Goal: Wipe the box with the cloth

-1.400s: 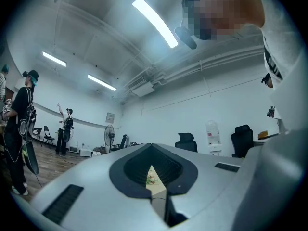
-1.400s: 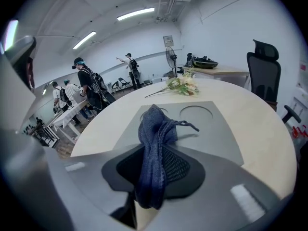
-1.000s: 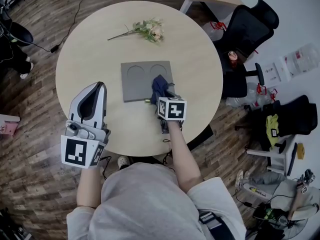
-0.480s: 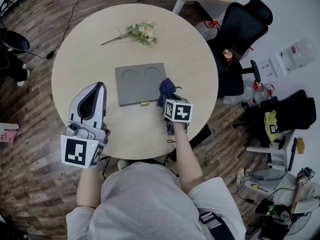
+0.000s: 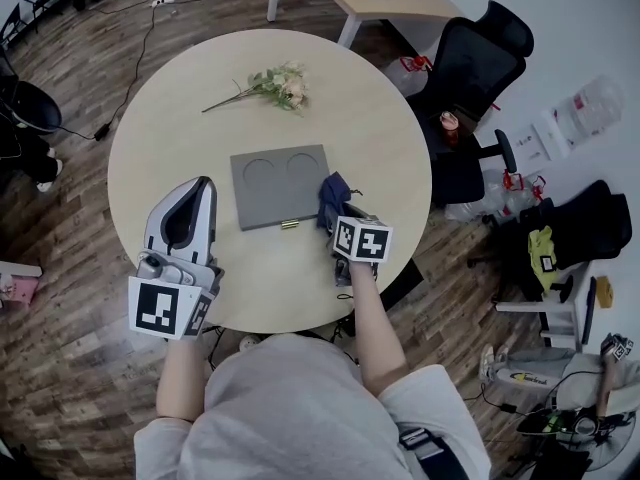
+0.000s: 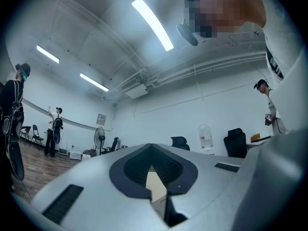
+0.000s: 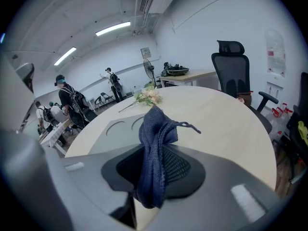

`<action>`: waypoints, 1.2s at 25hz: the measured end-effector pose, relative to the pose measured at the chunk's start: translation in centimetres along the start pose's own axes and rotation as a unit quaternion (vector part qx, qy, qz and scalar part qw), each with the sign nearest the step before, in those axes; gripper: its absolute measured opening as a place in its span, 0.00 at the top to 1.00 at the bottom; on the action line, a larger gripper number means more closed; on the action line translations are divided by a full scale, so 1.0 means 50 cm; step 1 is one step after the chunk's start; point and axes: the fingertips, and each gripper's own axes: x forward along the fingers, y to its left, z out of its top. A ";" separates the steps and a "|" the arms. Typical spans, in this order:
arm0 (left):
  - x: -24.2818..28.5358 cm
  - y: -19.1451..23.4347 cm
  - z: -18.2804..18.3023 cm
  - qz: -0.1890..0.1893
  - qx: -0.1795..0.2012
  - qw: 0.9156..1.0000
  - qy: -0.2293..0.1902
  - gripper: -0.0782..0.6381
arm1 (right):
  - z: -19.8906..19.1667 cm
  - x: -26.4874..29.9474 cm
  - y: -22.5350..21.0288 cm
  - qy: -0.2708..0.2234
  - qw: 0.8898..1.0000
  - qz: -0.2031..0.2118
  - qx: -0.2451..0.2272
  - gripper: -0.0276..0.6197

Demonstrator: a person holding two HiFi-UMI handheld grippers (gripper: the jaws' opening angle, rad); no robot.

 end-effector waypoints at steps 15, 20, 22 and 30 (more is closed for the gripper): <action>-0.036 0.015 0.033 0.003 0.000 1.000 -0.012 0.88 | 0.150 -0.165 0.157 -0.174 0.980 0.067 -0.073 0.77; -0.055 0.020 0.048 0.004 -0.002 1.000 -0.021 0.88 | 0.188 -0.230 0.198 -0.222 0.968 0.074 -0.094 0.77; -0.062 0.021 0.054 0.004 -0.003 1.000 -0.023 0.88 | 0.203 -0.259 0.212 -0.241 0.962 0.077 -0.101 0.77; -0.098 0.020 0.080 0.004 -0.008 0.999 -0.032 0.88 | 0.239 -0.375 0.253 -0.311 0.939 0.068 -0.126 0.77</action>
